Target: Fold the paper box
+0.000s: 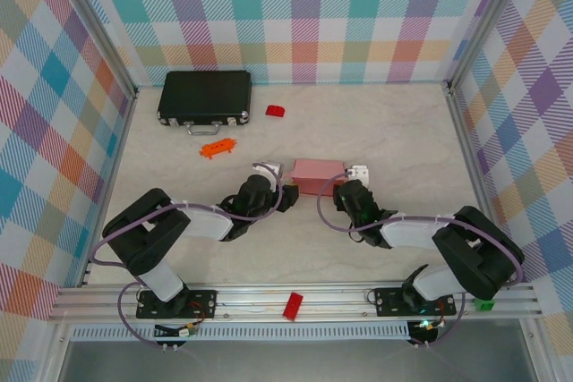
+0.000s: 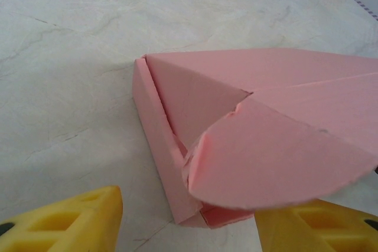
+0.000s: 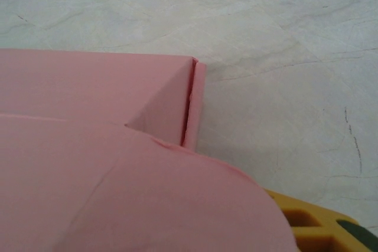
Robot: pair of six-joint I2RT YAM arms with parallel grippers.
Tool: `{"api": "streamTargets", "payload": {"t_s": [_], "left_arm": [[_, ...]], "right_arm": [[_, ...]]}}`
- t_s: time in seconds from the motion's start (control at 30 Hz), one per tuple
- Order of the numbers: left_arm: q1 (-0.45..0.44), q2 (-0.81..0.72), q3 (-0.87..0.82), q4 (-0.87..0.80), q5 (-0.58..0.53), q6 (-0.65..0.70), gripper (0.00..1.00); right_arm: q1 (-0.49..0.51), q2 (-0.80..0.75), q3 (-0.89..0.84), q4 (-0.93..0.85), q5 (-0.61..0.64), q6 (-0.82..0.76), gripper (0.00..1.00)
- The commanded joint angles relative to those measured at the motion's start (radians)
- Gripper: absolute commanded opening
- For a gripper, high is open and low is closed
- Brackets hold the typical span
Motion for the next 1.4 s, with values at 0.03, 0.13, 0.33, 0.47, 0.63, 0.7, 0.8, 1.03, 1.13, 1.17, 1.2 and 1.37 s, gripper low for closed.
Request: {"api": "streamTargets", "payload": {"t_s": [0.03,0.13,0.33,0.47,0.63,0.7,0.8,1.03,1.13,1.17,1.2,1.37], "left_arm": [[-0.009,-0.046,-0.025,-0.032,0.021,0.007,0.61],[-0.009,-0.070,-0.040,-0.048,0.029,0.008,0.62],[-0.008,-0.137,-0.070,-0.093,0.028,0.025,0.65],[-0.009,-0.196,-0.074,-0.167,0.022,0.053,0.67],[-0.009,-0.309,-0.080,-0.272,-0.006,0.083,0.68],[-0.008,-0.363,-0.080,-0.323,-0.021,0.095,0.68],[-0.008,-0.438,-0.079,-0.387,-0.074,0.095,0.69],[-0.009,-0.523,-0.026,-0.544,-0.307,0.039,0.73],[-0.008,-0.510,0.010,-0.592,-0.414,0.008,0.76],[-0.007,-0.501,0.024,-0.605,-0.445,-0.003,0.77],[-0.005,-0.493,0.039,-0.613,-0.467,-0.006,0.77],[0.010,-0.422,0.121,-0.628,-0.499,-0.006,0.80]], "right_arm": [[0.001,-0.034,-0.017,-0.028,-0.032,-0.009,0.48],[0.001,-0.053,-0.025,-0.052,-0.046,-0.008,0.52],[0.001,-0.121,-0.056,-0.106,-0.057,-0.010,0.58],[0.001,-0.211,-0.077,-0.181,-0.077,-0.006,0.62],[0.001,-0.303,-0.076,-0.322,-0.136,0.064,0.67],[0.001,-0.338,-0.081,-0.368,-0.150,0.112,0.68],[0.002,-0.402,-0.096,-0.446,-0.110,0.194,0.67],[0.002,-0.511,-0.077,-0.655,0.041,0.343,0.68],[0.002,-0.493,-0.024,-0.799,0.138,0.446,0.69],[0.001,-0.482,-0.010,-0.825,0.170,0.470,0.69],[0.000,-0.471,0.004,-0.862,0.194,0.498,0.69],[-0.020,-0.429,0.066,-0.915,0.264,0.513,0.70]]}}
